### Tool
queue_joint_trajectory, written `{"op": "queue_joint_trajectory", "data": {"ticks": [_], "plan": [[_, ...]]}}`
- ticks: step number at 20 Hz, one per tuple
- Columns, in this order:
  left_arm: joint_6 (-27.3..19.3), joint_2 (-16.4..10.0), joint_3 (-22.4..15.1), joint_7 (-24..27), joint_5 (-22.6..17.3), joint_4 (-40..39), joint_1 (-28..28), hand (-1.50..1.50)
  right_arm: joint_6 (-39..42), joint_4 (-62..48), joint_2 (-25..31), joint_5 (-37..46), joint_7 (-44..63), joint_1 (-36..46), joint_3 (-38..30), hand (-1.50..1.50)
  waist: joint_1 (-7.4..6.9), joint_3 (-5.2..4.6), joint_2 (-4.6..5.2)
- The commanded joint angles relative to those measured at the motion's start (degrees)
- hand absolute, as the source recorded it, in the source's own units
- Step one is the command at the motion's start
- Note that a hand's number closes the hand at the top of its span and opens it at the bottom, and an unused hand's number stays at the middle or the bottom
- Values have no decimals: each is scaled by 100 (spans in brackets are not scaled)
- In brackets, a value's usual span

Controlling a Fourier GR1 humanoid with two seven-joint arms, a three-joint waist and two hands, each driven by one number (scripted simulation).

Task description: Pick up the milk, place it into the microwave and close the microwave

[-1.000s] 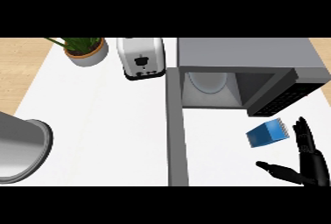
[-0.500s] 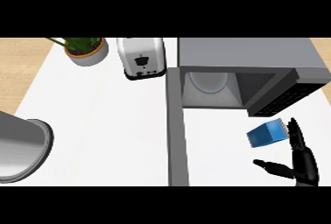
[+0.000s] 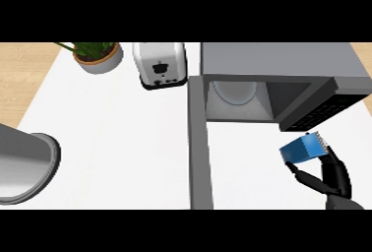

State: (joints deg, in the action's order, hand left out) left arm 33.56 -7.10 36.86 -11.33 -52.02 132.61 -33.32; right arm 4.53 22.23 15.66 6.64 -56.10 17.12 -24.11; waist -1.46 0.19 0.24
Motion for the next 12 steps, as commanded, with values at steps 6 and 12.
{"op": "queue_joint_trajectory", "data": {"ticks": [6, 12], "plan": [[143, -114, 139, -51, -344, 158, 75, -150, 138, -874, -54, 165, -722, 570, 87, 150, -46, 7, 26], [158, -242, 360, -154, -878, 170, -160, -150, 362, -833, -49, 93, -911, 777, 46, 150, -60, 4, 11]]}}
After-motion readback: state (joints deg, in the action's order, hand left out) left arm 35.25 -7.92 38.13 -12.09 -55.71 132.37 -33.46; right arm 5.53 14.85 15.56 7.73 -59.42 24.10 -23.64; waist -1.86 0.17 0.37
